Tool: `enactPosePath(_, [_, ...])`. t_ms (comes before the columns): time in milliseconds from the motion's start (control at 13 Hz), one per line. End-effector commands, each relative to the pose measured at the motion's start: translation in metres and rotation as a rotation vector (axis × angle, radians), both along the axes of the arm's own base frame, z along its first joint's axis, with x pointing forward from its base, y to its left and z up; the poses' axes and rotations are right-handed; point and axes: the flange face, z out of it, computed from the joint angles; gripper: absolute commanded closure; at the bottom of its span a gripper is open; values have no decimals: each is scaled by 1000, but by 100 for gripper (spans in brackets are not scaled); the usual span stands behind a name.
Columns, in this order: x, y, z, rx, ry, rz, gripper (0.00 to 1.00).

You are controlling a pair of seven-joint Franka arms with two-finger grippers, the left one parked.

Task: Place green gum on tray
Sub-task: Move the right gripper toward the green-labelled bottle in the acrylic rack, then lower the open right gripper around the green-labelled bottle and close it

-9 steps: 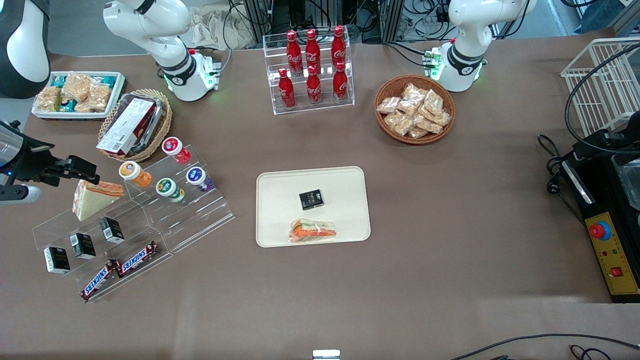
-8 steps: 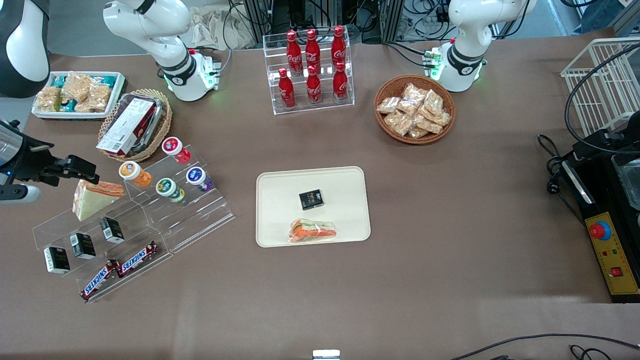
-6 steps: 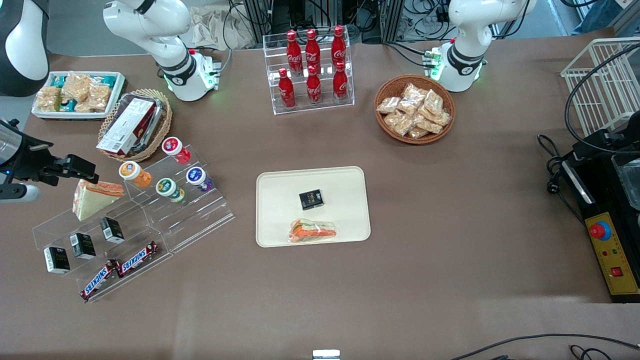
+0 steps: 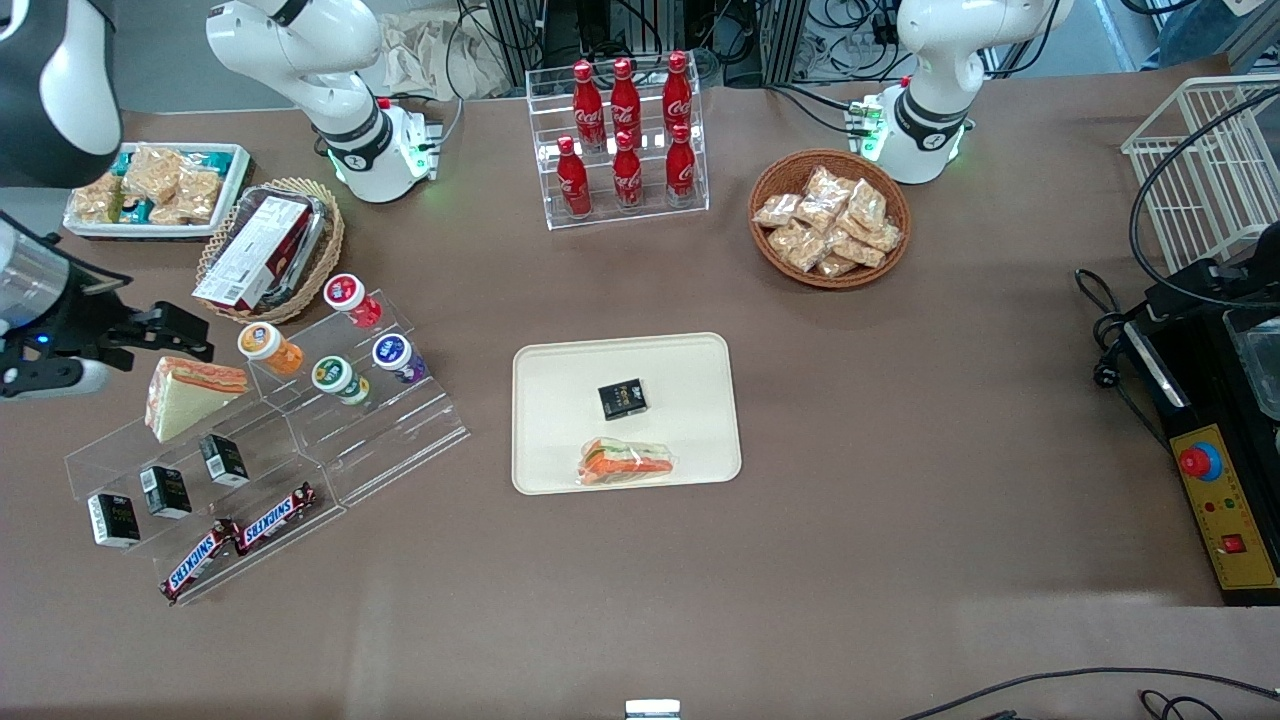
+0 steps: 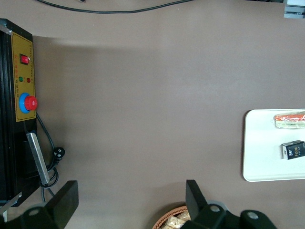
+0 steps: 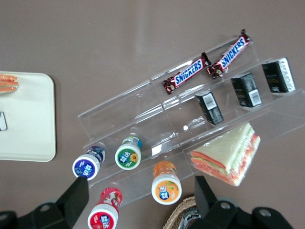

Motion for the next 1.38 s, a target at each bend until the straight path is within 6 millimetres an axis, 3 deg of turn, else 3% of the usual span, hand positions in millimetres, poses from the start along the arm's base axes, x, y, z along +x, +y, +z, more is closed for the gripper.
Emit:
enactPosePath(0, [-18, 18, -29, 18, -7, 52, 1])
enactPosePath(308, [-22, 44, -76, 14, -31, 98, 1])
enactPosePath(462, [-26, 43, -105, 13, -40, 101, 1])
enactPosePath(1308, [-48, 34, -205, 11, -10, 97, 1])
